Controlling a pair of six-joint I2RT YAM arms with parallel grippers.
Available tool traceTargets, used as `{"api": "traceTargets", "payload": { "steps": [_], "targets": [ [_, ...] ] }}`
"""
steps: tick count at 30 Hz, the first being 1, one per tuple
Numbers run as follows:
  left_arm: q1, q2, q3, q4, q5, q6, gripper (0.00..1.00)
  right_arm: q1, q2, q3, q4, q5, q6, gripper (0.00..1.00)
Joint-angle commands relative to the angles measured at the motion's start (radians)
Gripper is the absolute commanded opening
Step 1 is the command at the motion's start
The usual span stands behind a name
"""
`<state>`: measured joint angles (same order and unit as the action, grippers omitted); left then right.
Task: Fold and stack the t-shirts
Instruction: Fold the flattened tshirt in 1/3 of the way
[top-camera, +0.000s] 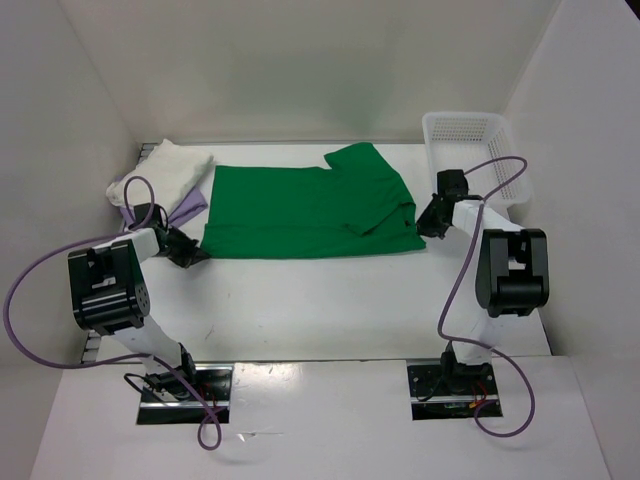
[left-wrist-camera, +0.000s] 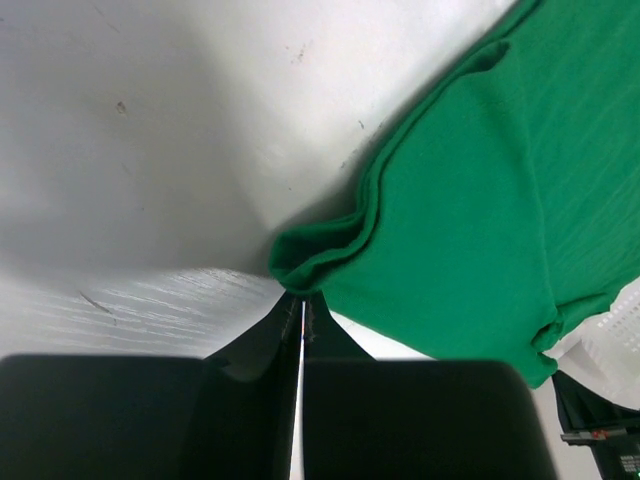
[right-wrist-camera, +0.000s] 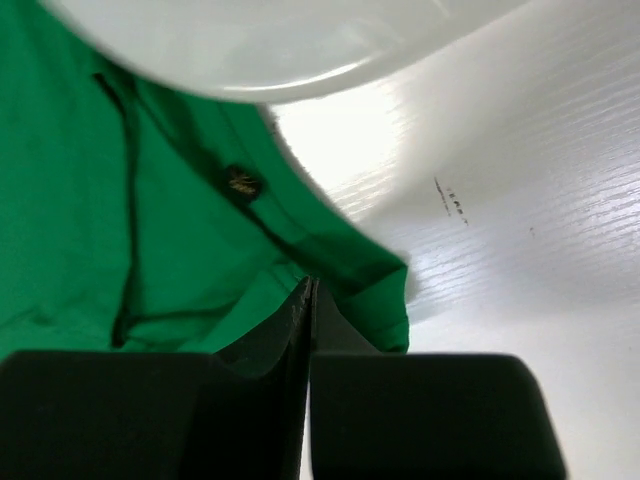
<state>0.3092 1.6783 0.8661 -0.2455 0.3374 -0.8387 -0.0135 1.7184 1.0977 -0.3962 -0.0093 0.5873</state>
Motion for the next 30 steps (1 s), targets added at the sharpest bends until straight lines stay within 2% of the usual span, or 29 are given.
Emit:
{"api": "traceTargets", "payload": {
  "steps": [1,3,6,7,11,14,16,17,18,19,20,21,23,24,25,30],
  "targets": [
    [0.004,0.017,0.030,0.003,-0.015,0.023,0.00,-0.005,0.043,0.021,0.049,0.040,0.006,0.00],
    [0.004,0.017,0.030,0.003,-0.015,0.023,0.00,-0.005,0.043,0.021,0.049,0.031,0.006,0.01],
    [0.004,0.017,0.030,0.003,-0.015,0.023,0.00,-0.005,0.020,0.021,0.036,-0.001,0.006,0.23],
    [0.004,0.008,0.021,0.003,-0.015,0.023,0.00,-0.005,-0.012,0.021,0.020,-0.011,0.006,0.35],
    [0.004,-0.002,0.021,-0.006,-0.006,0.032,0.00,-0.005,-0.127,0.011,-0.027,-0.001,-0.003,0.46],
    [0.004,-0.002,0.021,-0.006,0.003,0.032,0.00,-0.005,-0.193,-0.019,-0.050,-0.001,0.008,0.46],
    [0.004,-0.002,0.021,-0.006,0.003,0.032,0.00,0.004,-0.206,-0.056,-0.050,-0.001,0.019,0.40],
    [0.004,-0.002,0.021,-0.006,0.003,0.032,0.00,0.004,-0.220,-0.097,-0.050,0.009,0.029,0.35],
    [0.004,-0.002,0.021,-0.006,0.014,0.032,0.00,0.004,-0.232,-0.119,-0.050,0.009,0.029,0.17],
    [0.004,-0.011,0.021,-0.015,0.014,0.032,0.00,0.004,-0.244,-0.154,-0.050,0.009,0.038,0.08],
    [0.004,-0.011,0.021,-0.015,0.014,0.032,0.00,0.004,-0.244,-0.169,-0.050,0.009,0.039,0.04],
    [0.004,-0.011,0.021,-0.015,0.014,0.032,0.00,0.004,-0.244,-0.180,-0.037,0.009,0.039,0.04],
    [0.004,-0.011,0.021,-0.006,0.023,0.032,0.00,0.004,-0.208,-0.180,-0.036,-0.001,0.039,0.10],
    [0.004,-0.011,0.021,-0.006,0.023,0.032,0.00,0.004,-0.191,-0.171,-0.036,-0.001,0.039,0.26],
    [0.004,0.000,0.021,-0.006,0.023,0.032,0.00,0.004,-0.172,-0.162,-0.020,-0.001,0.039,0.32],
    [0.004,0.009,0.021,0.003,0.032,0.023,0.00,0.004,-0.051,-0.118,0.002,0.002,0.039,0.41]
  ]
}}
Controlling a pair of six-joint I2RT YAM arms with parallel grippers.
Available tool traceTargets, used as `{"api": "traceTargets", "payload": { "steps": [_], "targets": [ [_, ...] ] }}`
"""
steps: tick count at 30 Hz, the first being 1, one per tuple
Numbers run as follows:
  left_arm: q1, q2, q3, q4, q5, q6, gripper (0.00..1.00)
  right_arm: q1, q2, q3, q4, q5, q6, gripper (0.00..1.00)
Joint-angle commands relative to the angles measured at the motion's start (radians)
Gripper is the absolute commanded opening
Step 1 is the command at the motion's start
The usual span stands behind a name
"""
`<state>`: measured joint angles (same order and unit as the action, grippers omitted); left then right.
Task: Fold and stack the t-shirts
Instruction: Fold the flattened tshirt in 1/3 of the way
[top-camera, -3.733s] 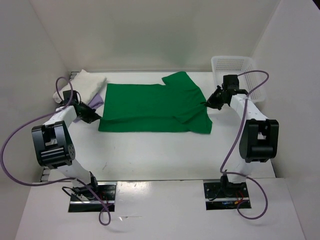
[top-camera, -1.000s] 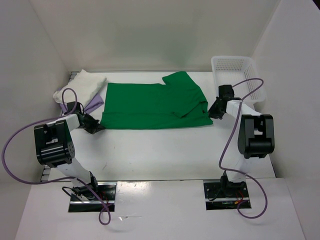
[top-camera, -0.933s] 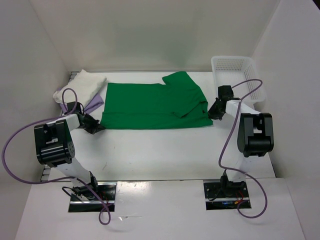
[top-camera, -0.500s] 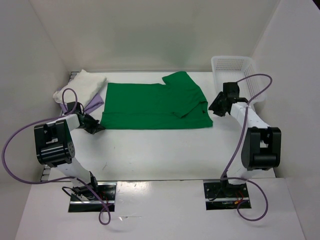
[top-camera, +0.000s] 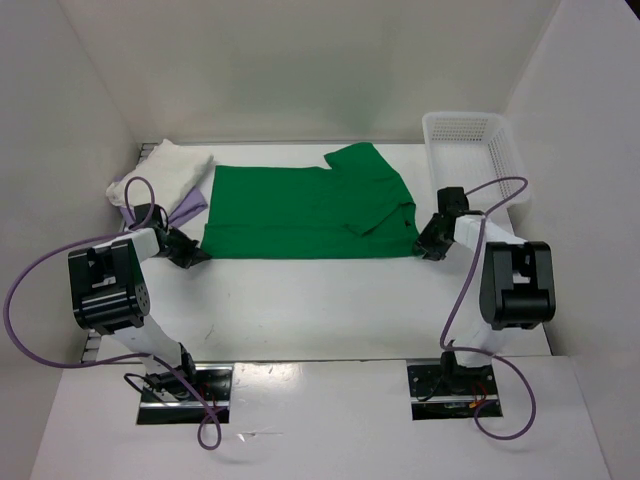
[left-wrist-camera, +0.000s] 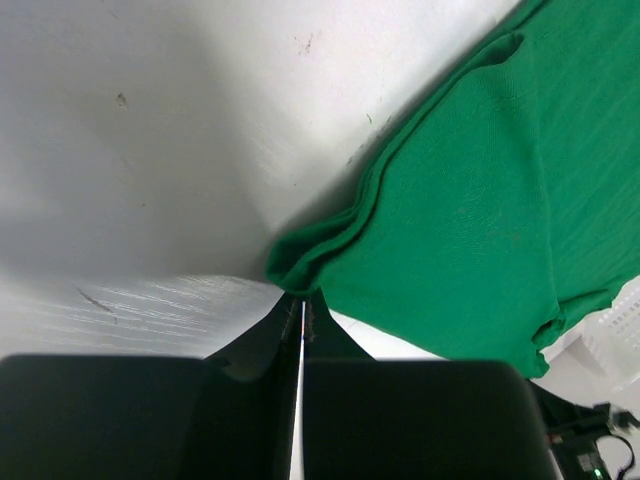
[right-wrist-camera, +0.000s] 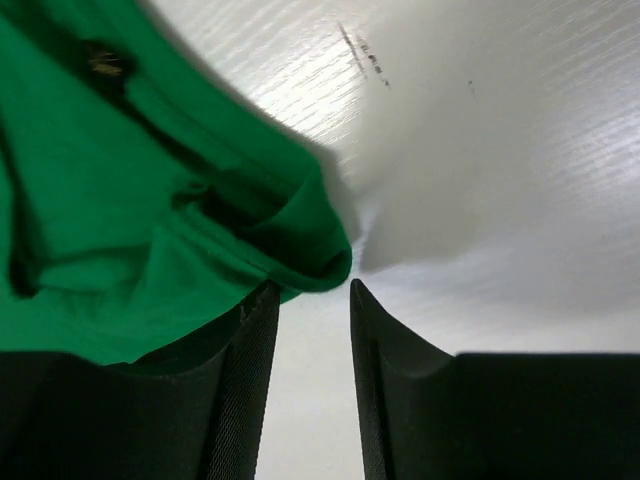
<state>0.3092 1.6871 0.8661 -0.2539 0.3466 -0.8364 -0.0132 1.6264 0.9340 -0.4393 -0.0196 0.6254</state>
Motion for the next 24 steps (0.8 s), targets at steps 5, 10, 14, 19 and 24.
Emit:
{"api": "traceTargets", "payload": {
  "steps": [5,10,14,19,24],
  "targets": [
    [0.004,0.049,0.021,0.021,0.045,0.011,0.00,0.004,0.130,0.048,0.060,0.035,0.019,0.20],
    [0.025,-0.036,-0.035,-0.033,0.022,0.048,0.00,-0.007,0.061,-0.026,0.024,0.008,0.059,0.00],
    [0.045,-0.134,-0.111,-0.088,0.043,0.072,0.00,-0.042,-0.123,-0.156,-0.047,-0.084,0.102,0.00],
    [0.088,-0.219,-0.206,-0.165,0.092,0.105,0.00,-0.060,-0.373,-0.224,-0.139,-0.187,0.183,0.00],
    [0.097,-0.345,-0.216,-0.291,0.166,0.095,0.05,-0.041,-0.488,-0.224,-0.260,-0.197,0.194,0.20]
  ]
}}
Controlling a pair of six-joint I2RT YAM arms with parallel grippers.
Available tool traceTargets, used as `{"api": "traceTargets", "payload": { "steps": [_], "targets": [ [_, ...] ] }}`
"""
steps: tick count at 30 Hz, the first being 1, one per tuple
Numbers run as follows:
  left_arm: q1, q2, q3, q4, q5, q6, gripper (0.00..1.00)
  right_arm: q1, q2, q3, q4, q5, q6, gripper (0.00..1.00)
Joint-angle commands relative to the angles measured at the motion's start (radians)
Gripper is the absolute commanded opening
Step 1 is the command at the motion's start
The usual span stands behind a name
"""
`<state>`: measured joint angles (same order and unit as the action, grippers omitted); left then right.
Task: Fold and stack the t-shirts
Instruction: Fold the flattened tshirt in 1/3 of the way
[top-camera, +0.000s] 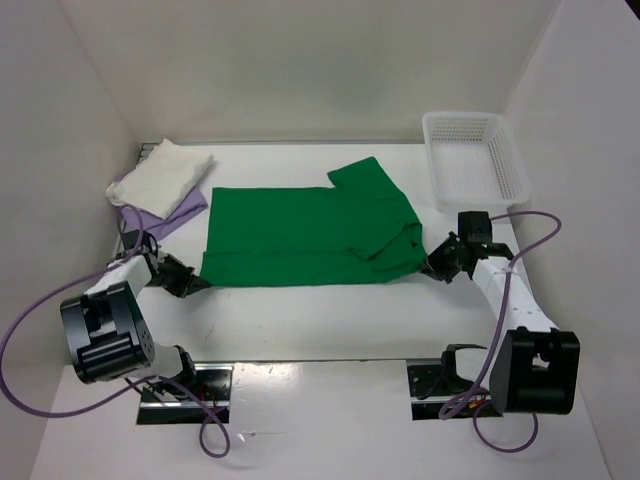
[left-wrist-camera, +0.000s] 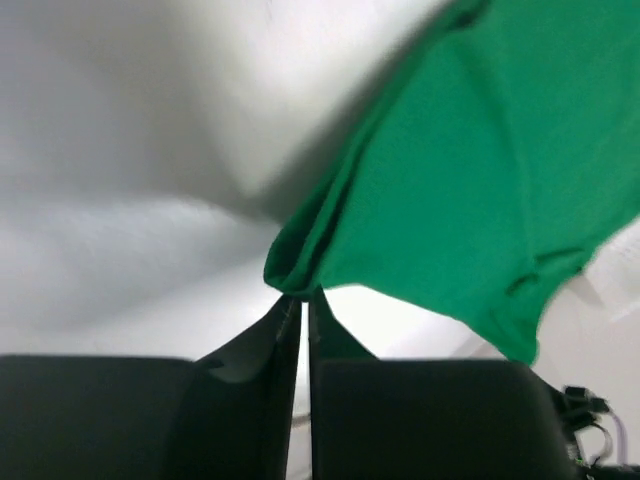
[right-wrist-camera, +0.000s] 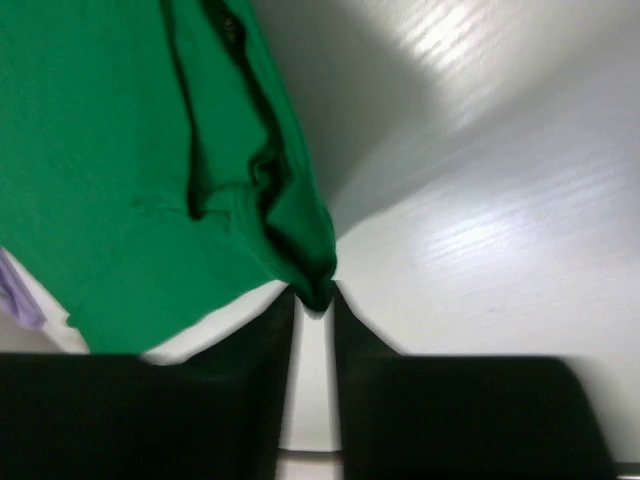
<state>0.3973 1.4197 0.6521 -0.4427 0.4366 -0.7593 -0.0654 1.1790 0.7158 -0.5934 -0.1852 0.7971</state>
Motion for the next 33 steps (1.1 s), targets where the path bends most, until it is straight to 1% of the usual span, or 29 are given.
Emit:
{"api": "traceTargets", "payload": {
  "steps": [1,3,4,5,6,7,9,10,11,12,13,14,15,16,17,18,19,20,21,22,24,25,26,28,33],
  "targets": [
    [0.021,-0.115,-0.002,-0.144,0.088,0.029,0.14,0.021,-0.041,-0.006,-0.106,-0.049,0.011,0.35],
    [0.040,-0.146,-0.017,-0.163,0.135,0.040,0.40,0.021,-0.041,0.034,-0.106,-0.049,-0.016,0.47],
    [0.040,-0.156,-0.026,-0.178,0.177,0.049,0.56,0.021,-0.053,0.052,-0.106,-0.015,-0.025,0.54],
    [0.040,-0.171,-0.026,-0.179,0.177,0.049,0.61,0.021,-0.053,0.071,-0.106,-0.001,-0.039,0.56],
    [0.040,-0.171,0.006,-0.179,0.177,0.049,0.65,0.021,-0.053,0.115,-0.115,0.012,-0.067,0.57],
    [0.040,-0.182,0.027,-0.191,0.151,0.049,0.69,0.021,-0.036,0.140,-0.115,0.024,-0.082,0.57],
    [0.040,-0.182,0.076,-0.205,0.128,0.083,0.69,0.021,-0.003,0.193,-0.083,0.012,-0.110,0.57],
    [0.040,-0.192,0.110,-0.205,0.117,0.083,0.66,0.021,0.017,0.204,-0.030,-0.005,-0.124,0.49],
    [0.023,-0.192,0.119,-0.189,0.107,0.092,0.48,0.033,0.074,0.214,0.002,-0.026,-0.134,0.26],
    [-0.012,-0.203,0.129,-0.176,0.106,0.092,0.38,0.042,0.109,0.226,0.035,-0.067,-0.134,0.15],
    [-0.032,-0.203,0.129,-0.113,0.132,0.092,0.31,0.077,0.145,0.235,0.090,-0.068,-0.134,0.07],
    [-0.052,-0.203,0.129,-0.085,0.145,0.083,0.26,0.102,0.219,0.263,0.111,-0.068,-0.124,0.02],
    [-0.096,-0.203,0.129,-0.065,0.145,0.065,0.16,0.125,0.253,0.280,0.128,-0.080,-0.124,0.00],
    [-0.122,-0.203,0.139,-0.023,0.134,0.055,0.12,0.150,0.281,0.292,0.165,-0.080,-0.110,0.01],
    [-0.155,-0.190,0.152,-0.008,0.113,0.055,0.10,0.194,0.325,0.303,0.187,-0.070,-0.101,0.05],
    [-0.216,-0.161,0.185,-0.008,0.096,0.042,0.08,0.212,0.349,0.303,0.208,-0.069,-0.101,0.21],
    [-0.251,-0.142,0.199,0.043,0.096,0.028,0.08,0.231,0.372,0.303,0.237,-0.069,-0.087,0.33],
    [-0.287,-0.119,0.213,0.061,0.076,0.028,0.08,0.260,0.419,0.303,0.250,-0.069,-0.087,0.42],
    [-0.322,-0.093,0.233,0.061,0.064,0.019,0.08,0.274,0.441,0.303,0.265,-0.069,-0.078,0.44],
    [-0.390,-0.037,0.262,0.100,0.063,0.006,0.10,0.283,0.461,0.303,0.276,-0.069,-0.078,0.44],
    [-0.452,0.040,0.288,0.134,0.048,-0.006,0.10,0.305,0.501,0.303,0.300,-0.079,-0.053,0.44],
    [-0.506,0.059,0.300,0.148,0.038,-0.020,0.10,0.305,0.501,0.303,0.311,-0.062,-0.039,0.45],
    [-0.531,0.076,0.300,0.160,0.015,-0.020,0.10,0.314,0.510,0.294,0.322,-0.062,-0.030,0.46],
    [-0.573,0.122,0.300,0.180,0.014,-0.046,0.10,0.314,0.521,0.284,0.322,-0.037,-0.030,0.49],
    [-0.620,0.176,0.291,0.216,-0.007,-0.057,0.10,0.314,0.553,0.275,0.343,-0.037,-0.010,0.49]
  ]
}}
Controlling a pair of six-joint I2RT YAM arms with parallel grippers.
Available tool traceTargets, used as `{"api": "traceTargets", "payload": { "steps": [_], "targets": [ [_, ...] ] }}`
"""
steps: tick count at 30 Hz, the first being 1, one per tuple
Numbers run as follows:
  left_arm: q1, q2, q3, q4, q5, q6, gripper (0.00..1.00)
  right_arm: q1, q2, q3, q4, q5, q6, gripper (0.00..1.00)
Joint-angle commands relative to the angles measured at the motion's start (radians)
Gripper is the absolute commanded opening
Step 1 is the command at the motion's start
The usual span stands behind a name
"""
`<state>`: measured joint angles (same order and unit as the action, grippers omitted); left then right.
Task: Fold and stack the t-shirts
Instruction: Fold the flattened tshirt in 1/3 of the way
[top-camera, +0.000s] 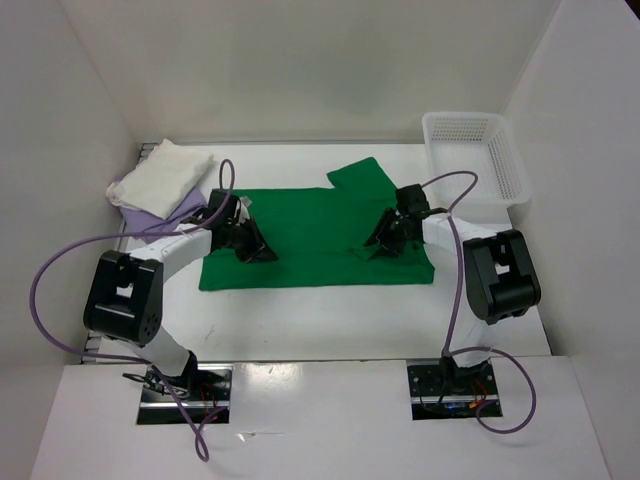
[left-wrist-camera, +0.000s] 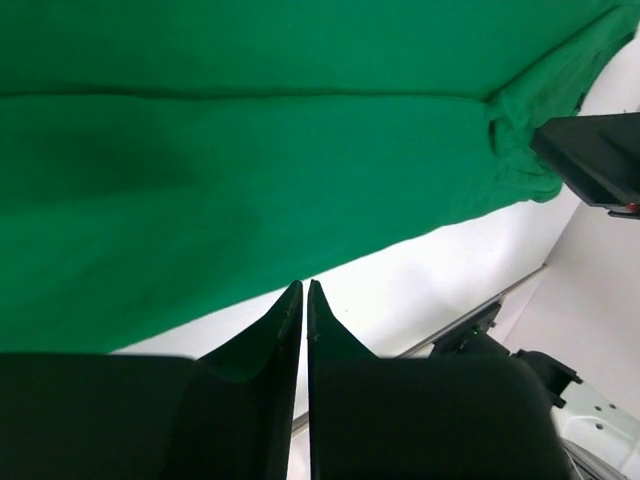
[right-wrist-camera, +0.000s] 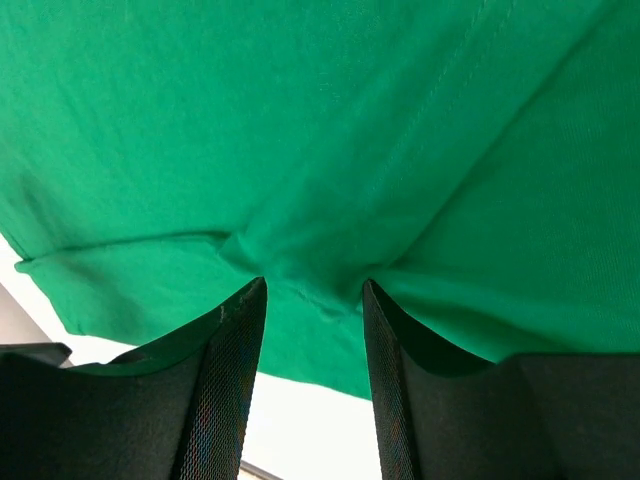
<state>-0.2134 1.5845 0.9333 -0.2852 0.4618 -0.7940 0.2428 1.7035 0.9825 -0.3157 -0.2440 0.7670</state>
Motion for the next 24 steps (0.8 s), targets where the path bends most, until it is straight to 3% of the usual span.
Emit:
{"api": "traceTargets", "payload": {
  "steps": [1,11,20,24],
  "targets": [
    [-0.009,0.020,0.010,0.058,-0.032,-0.022,0.10,0.006,0.042,0.019,0.066,0.022,0.020,0.49],
    [-0.009,0.072,0.001,0.067,-0.080,-0.022,0.10,0.006,-0.022,-0.011,0.036,0.080,0.029,0.49],
    [-0.009,0.101,-0.024,0.077,-0.112,-0.004,0.10,0.006,0.074,0.051,0.056,0.045,0.029,0.47],
    [-0.009,0.092,-0.033,0.067,-0.112,0.006,0.10,0.006,0.110,0.126,0.056,-0.009,0.048,0.32]
  ]
}}
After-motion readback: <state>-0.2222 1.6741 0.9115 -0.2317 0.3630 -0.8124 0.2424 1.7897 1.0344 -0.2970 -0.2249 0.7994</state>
